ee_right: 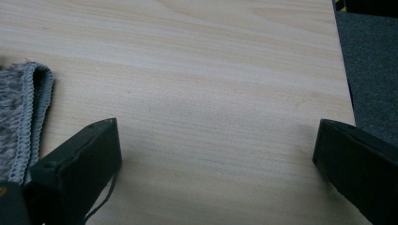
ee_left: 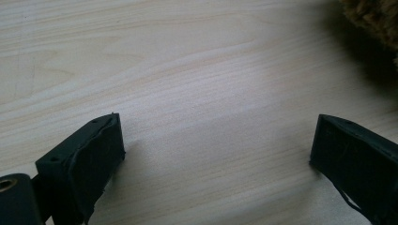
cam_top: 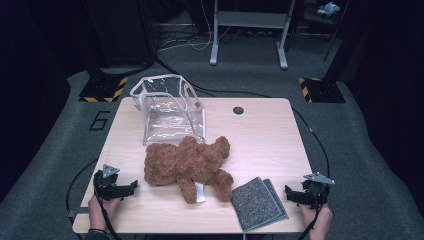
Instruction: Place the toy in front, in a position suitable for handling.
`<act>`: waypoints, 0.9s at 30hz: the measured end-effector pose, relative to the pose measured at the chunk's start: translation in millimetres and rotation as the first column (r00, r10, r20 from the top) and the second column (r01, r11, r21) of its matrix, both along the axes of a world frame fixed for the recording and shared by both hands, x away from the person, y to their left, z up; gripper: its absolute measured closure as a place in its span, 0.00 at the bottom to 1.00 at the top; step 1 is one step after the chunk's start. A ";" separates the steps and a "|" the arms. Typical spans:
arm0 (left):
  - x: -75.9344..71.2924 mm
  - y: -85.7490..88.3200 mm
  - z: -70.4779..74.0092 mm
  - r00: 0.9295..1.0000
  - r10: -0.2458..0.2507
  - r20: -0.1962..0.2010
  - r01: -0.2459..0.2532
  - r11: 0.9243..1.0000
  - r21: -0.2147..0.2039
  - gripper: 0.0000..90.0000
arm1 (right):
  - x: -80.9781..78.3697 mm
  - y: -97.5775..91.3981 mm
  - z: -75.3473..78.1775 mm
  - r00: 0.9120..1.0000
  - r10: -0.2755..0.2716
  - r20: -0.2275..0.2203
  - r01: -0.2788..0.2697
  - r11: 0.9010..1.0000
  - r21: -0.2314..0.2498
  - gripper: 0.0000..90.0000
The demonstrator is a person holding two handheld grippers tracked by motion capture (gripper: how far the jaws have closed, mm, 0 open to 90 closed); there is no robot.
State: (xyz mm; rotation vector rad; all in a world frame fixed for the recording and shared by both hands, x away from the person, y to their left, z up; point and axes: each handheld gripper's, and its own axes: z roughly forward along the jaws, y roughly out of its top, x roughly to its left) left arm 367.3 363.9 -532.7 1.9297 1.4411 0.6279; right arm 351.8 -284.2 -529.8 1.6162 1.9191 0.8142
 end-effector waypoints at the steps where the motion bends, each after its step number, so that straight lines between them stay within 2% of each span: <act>1: -0.1 0.2 0.2 1.000 -0.002 -0.003 0.002 1.000 0.000 0.03 | 0.0 0.0 0.0 1.000 0.000 0.000 0.000 1.000 0.000 0.01; 18: -0.3 -0.1 0.3 1.000 0.001 -0.004 -0.001 1.000 0.000 0.03 | 0.7 0.6 0.2 1.000 -0.005 -0.001 0.005 1.000 -0.003 0.01; 24: -0.1 -0.4 0.0 1.000 0.003 0.000 -0.003 1.000 -0.001 0.03 | 0.7 2.5 1.5 0.999 -0.025 -0.025 0.025 1.000 0.003 0.00; 27: -0.2 -0.5 0.1 1.000 0.001 -0.001 -0.001 1.000 -0.001 0.04 | 2.4 1.1 2.6 0.999 -0.011 -0.036 0.011 1.000 -0.003 0.00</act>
